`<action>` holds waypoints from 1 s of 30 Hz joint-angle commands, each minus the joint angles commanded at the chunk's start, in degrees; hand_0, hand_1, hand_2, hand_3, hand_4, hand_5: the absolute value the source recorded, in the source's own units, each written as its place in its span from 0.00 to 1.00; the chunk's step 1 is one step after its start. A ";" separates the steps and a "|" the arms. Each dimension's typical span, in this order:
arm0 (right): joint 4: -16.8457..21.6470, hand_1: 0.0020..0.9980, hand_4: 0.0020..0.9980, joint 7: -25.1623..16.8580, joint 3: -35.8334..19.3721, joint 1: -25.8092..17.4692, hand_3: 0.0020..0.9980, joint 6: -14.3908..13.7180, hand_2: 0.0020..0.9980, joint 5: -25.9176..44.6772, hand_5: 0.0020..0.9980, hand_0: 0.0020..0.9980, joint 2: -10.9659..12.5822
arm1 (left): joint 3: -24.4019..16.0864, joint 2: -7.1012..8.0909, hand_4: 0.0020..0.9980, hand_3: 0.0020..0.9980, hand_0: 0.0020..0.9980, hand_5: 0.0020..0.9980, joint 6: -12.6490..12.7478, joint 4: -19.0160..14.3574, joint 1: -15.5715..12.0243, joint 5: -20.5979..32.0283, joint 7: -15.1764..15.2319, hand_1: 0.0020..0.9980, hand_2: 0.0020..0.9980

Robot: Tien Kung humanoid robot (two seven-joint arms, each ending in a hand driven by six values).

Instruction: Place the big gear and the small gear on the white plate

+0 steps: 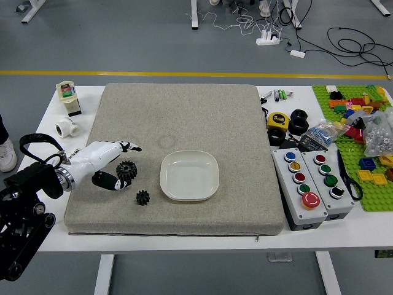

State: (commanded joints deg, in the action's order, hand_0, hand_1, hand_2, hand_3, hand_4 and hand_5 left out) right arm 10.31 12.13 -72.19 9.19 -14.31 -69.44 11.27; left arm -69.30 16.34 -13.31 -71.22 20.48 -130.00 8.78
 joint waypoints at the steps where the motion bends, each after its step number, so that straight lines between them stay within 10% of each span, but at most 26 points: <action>1: 0.00 0.67 0.75 0.01 0.01 -0.02 0.56 0.00 0.75 -0.01 0.61 0.66 -0.01 | 0.22 0.00 0.79 0.73 0.70 0.13 0.09 0.18 0.11 0.00 0.02 0.73 0.81; 12: 0.00 0.67 0.75 0.05 0.20 -0.28 0.56 0.05 0.75 -0.12 0.61 0.66 -0.03 | 2.25 -0.51 0.68 0.71 0.67 0.10 0.38 3.26 1.64 0.00 -0.29 0.71 0.78; 13: 0.00 0.67 0.75 0.05 0.23 -0.28 0.56 0.05 0.75 -0.10 0.61 0.66 -0.03 | 2.33 -0.55 0.01 0.63 0.39 0.00 0.51 3.48 1.75 0.00 -0.33 0.52 0.60; 30: 0.00 0.67 0.75 0.05 0.19 -0.16 0.56 0.10 0.75 0.04 0.61 0.66 0.04 | 1.95 -0.67 0.00 0.56 0.29 0.00 3.07 5.39 1.49 0.00 -0.12 0.36 0.46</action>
State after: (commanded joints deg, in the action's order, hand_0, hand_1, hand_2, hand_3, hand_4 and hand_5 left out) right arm 10.31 12.17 -71.99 9.04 -14.21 -69.41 11.31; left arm -67.35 15.67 -10.24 -65.84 21.98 -130.00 8.66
